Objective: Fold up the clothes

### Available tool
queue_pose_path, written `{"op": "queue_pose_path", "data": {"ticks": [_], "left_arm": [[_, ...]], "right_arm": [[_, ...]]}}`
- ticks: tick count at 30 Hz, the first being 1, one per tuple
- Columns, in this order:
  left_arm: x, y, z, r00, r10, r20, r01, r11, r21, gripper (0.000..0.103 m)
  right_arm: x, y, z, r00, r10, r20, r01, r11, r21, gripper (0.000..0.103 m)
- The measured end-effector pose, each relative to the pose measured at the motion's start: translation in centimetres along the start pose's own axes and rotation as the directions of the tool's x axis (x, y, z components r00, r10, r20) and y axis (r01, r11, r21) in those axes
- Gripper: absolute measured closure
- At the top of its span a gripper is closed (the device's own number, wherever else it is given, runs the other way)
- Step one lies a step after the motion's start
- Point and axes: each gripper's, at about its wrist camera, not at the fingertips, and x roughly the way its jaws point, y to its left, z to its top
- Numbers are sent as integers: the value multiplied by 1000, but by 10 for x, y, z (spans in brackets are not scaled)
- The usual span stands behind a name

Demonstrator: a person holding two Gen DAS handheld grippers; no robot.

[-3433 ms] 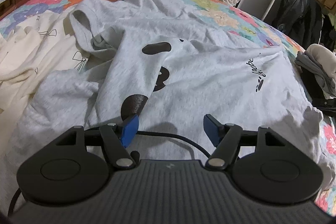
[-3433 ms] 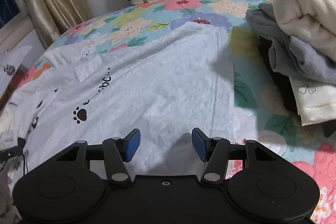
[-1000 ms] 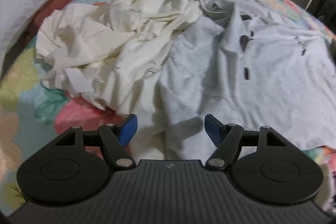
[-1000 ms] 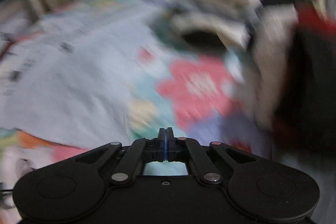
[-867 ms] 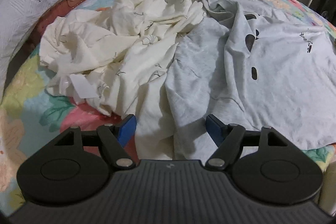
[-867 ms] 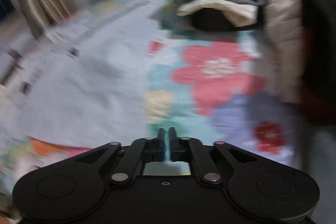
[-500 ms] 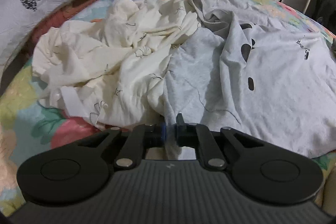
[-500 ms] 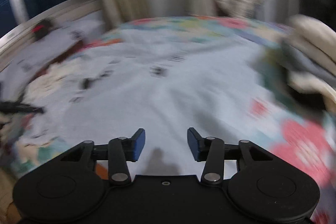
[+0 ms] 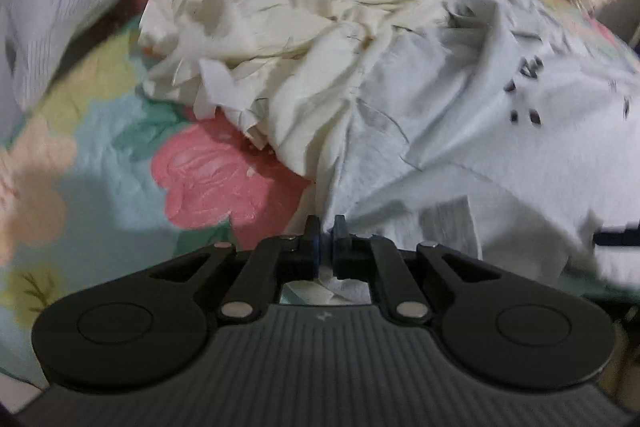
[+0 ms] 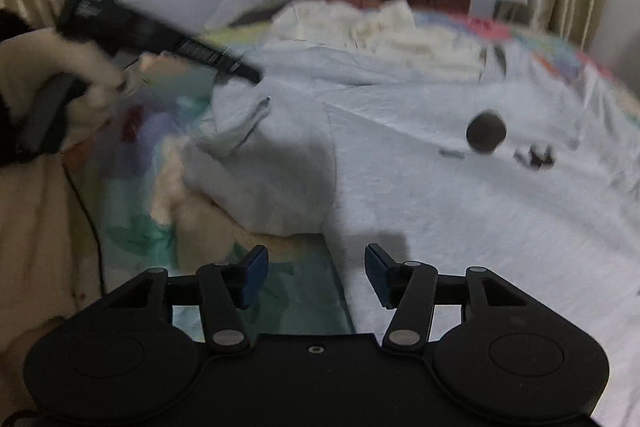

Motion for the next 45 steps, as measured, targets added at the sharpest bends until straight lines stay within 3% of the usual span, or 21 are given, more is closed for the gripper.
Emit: {"op": "queue_pose_path", "data": {"ticks": [2,7,13,16,18,22,23,24,25,28,31,33,40,41,42,43,45], "left_arm": [[-7,11,8,998,-53,27,55,995,-82,96],[-25,27,12,989,-132,66,142,974,-174,89],[-38,40,16,975,-186,126,211,949,-235,81],[-41,35,19,967,-224,125,244,952,-183,81],[-43,33,20,963,-239,127,258,952,-163,81],[-42,37,20,961,-242,135,264,948,-179,81],[-41,39,20,961,-237,140,261,947,-186,81],[-42,42,20,958,-247,147,272,943,-193,81],[-43,44,20,950,-269,155,297,934,-200,81],[-46,50,21,924,-336,181,372,902,-221,78],[-45,49,22,896,-401,190,437,871,-224,68],[-41,42,22,889,-425,168,454,867,-207,65],[-14,19,42,885,-437,159,461,869,-178,61],[-8,15,47,884,-443,149,465,868,-177,58],[-3,12,50,882,-450,139,469,866,-174,47],[3,8,51,885,-448,124,464,869,-174,37],[15,0,49,900,-428,85,436,882,-176,28]], "right_arm": [[15,9,2,1000,-7,-21,6,999,-50,44],[3,25,-4,995,-55,77,64,990,-128,44],[11,49,9,993,38,109,-10,969,-249,44],[30,62,17,993,82,81,-56,957,-284,44],[40,65,24,991,112,72,-93,969,-230,44],[47,60,38,963,249,100,-244,968,-65,46],[47,56,39,959,262,110,-259,965,-39,58],[43,50,39,954,270,131,-271,962,-6,76],[39,43,39,949,277,152,-284,958,27,86],[23,22,39,928,296,227,-332,933,140,87],[-15,-6,30,884,303,356,-405,877,259,87],[-38,-19,21,860,315,402,-446,846,290,87],[-63,-39,-3,866,269,421,-427,836,344,87],[-63,-43,-5,858,275,434,-444,823,355,87],[-64,-49,-7,843,285,456,-470,801,369,87],[-64,-54,-9,828,294,477,-497,779,382,87],[-67,-63,-12,788,314,529,-555,735,390,87]]}}
